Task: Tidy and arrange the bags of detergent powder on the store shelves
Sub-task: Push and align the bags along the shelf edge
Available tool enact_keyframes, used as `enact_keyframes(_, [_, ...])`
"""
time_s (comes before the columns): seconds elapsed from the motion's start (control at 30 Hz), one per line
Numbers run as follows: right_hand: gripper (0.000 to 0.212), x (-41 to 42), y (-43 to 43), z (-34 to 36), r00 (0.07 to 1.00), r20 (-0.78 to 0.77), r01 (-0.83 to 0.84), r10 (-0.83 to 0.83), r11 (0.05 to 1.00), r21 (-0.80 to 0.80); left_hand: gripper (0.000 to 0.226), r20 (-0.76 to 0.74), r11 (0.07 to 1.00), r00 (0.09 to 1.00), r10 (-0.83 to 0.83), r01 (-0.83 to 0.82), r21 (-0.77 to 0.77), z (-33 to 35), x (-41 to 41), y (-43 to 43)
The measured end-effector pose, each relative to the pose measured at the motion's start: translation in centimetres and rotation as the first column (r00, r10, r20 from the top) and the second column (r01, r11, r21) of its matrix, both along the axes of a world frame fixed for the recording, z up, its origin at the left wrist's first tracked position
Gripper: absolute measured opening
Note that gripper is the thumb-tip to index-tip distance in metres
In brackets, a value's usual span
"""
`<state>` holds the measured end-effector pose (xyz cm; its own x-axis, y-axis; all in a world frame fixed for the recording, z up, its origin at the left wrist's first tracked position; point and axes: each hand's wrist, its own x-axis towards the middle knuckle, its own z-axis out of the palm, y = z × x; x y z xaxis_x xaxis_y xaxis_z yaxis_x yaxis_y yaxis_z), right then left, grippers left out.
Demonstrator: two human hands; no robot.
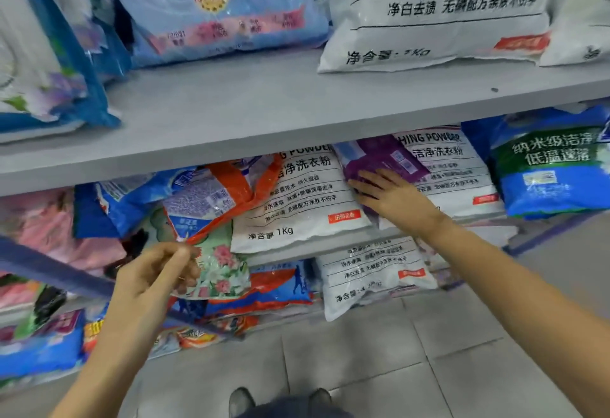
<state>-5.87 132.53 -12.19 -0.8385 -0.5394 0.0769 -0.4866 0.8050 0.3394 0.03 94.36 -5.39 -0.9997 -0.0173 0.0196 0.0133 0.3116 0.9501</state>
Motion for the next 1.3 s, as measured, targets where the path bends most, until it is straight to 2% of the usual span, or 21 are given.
enact_keyframes(0.07, [0.064,-0.7,0.9,0.0,0.997,0.056,-0.052,0.048,0.995,0.085,0.021,-0.002,0.999,1.0,0.006,-0.006,-0.041,0.3,0.3,0.4])
enact_keyframes(0.13, [0.049,-1.3,1.0,0.2,0.992,0.049,-0.121,0.117,0.988,0.098,0.022,0.007,1.0,1.0,0.012,-0.012,-0.028,0.4,0.5,0.5])
enact_keyframes(0.23, [0.03,-2.0,1.0,0.8,0.983,-0.048,-0.172,0.178,0.979,0.108,0.022,0.02,0.999,0.999,0.038,-0.038,-0.017,0.3,0.6,0.3])
enact_keyframes(0.3, [0.026,-2.1,1.5,1.0,0.98,-0.14,-0.13,0.14,0.988,0.084,0.021,0.03,0.999,0.998,0.046,-0.046,-0.001,0.4,0.6,0.3])
enact_keyframes(0.37, [0.022,-1.7,2.3,1.0,0.978,-0.202,-0.056,0.053,0.998,-0.011,0.022,0.041,0.999,0.998,0.036,-0.037,0.02,0.3,0.8,0.2])
enact_keyframes(0.47, [0.02,-0.2,2.6,1.8,0.963,-0.206,0.101,-0.175,0.94,-0.326,0.019,0.067,0.998,0.998,-0.013,0.009,0.065,0.3,1.1,0.4])
enact_keyframes(0.53, [0.021,1.0,2.0,2.6,0.93,-0.172,0.176,-0.323,0.806,-0.565,0.017,0.063,0.995,0.996,-0.056,0.05,0.086,0.3,1.3,0.6])
enact_keyframes(0.57, [0.02,1.5,1.7,3.1,0.909,-0.133,0.207,-0.395,0.705,-0.678,0.017,0.056,0.994,0.996,-0.074,0.069,0.09,0.3,1.4,0.8])
enact_keyframes(0.6, [0.017,2.0,1.3,3.7,0.882,-0.067,0.24,-0.467,0.566,-0.789,0.02,0.045,0.991,0.994,-0.096,0.092,0.095,0.3,1.4,1.0])
enact_keyframes(0.67, [0.01,3.2,0.8,5.3,0.853,0.116,0.246,-0.509,0.196,-0.949,0.024,0.021,0.985,0.99,-0.138,0.135,0.11,0.2,1.3,1.6])
enact_keyframes(0.7, [0.009,3.9,0.6,6.1,0.858,0.176,0.219,-0.482,0.034,-0.975,0.025,0.009,0.98,0.987,-0.159,0.157,0.12,0.2,1.2,2.0])
enact_keyframes(0.73, [0.007,4.6,0.4,7.0,0.862,0.205,0.196,-0.464,-0.067,-0.978,0.023,-0.004,0.977,0.983,-0.182,0.181,0.113,0.0,0.9,2.5])
enact_keyframes(0.87, [0.027,7.3,-0.7,9.7,0.836,0.322,0.168,-0.445,-0.35,-0.922,0.009,-0.005,0.948,0.949,-0.315,0.315,0.049,-0.4,0.3,5.8])
enact_keyframes(1.0, [0.02,9.7,-3.3,11.8,0.849,0.443,0.194,-0.289,-0.609,-0.769,0.072,-0.066,0.874,0.873,-0.483,0.476,-0.1,0.4,0.4,10.2])
enact_keyframes(1.07, [0.017,10.8,-4.7,12.8,0.863,0.475,0.231,-0.173,-0.7,-0.675,0.086,-0.122,0.876,0.868,-0.481,0.472,-0.097,1.6,0.7,12.0])
enact_keyframes(1.13, [0.017,11.5,-5.8,13.5,0.872,0.484,0.272,-0.078,-0.744,-0.61,0.072,-0.233,0.889,0.86,-0.454,0.454,-0.055,2.9,0.7,13.1])
enact_keyframes(1.2, [0.018,12.2,-6.4,14.0,0.873,0.488,0.308,-0.01,-0.765,-0.566,0.042,-0.368,0.875,0.807,-0.463,0.483,-0.041,4.1,0.4,13.4])
enact_keyframes(1.3, [0.013,13.1,-6.6,14.8,0.865,0.502,0.353,0.01,-0.724,-0.593,0.014,-0.414,0.866,0.792,-0.448,0.499,0.018,6.3,0.2,13.1])
